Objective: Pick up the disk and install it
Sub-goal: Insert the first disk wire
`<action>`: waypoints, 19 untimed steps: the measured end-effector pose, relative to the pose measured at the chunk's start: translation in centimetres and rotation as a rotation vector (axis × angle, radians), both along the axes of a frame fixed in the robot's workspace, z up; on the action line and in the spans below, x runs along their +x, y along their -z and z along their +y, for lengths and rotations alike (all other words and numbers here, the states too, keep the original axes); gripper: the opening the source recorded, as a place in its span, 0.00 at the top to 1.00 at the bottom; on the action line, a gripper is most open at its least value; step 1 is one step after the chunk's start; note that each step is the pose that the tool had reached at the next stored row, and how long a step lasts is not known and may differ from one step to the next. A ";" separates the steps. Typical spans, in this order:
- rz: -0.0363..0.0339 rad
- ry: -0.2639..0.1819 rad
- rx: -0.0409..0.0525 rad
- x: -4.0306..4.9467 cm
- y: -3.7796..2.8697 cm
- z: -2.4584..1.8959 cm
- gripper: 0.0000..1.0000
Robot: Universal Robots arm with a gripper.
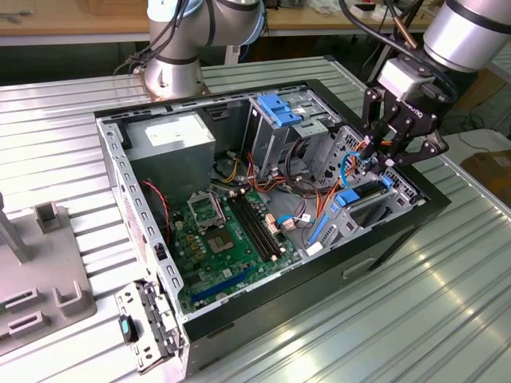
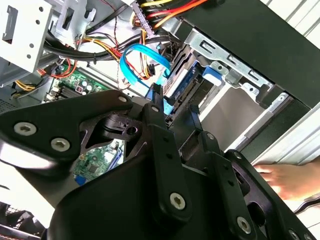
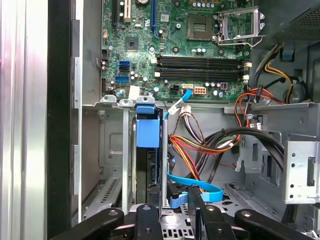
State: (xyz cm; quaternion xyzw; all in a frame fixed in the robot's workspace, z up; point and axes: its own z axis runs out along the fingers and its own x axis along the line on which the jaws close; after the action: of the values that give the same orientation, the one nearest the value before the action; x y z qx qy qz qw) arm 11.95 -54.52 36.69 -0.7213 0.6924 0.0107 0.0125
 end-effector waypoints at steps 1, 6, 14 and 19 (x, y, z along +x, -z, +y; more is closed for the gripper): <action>0.0001 0.000 0.0001 0.00 0.02 0.00 0.64; 0.0000 0.000 0.0001 0.00 0.06 0.00 0.84; -0.0061 -0.017 0.0008 -0.32 0.09 -0.23 0.84; -0.0166 -0.037 0.0014 -0.83 0.14 -0.47 0.84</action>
State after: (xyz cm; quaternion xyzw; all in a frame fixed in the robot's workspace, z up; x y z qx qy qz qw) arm 11.12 -54.99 36.55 -0.7342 0.6787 0.0054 0.0186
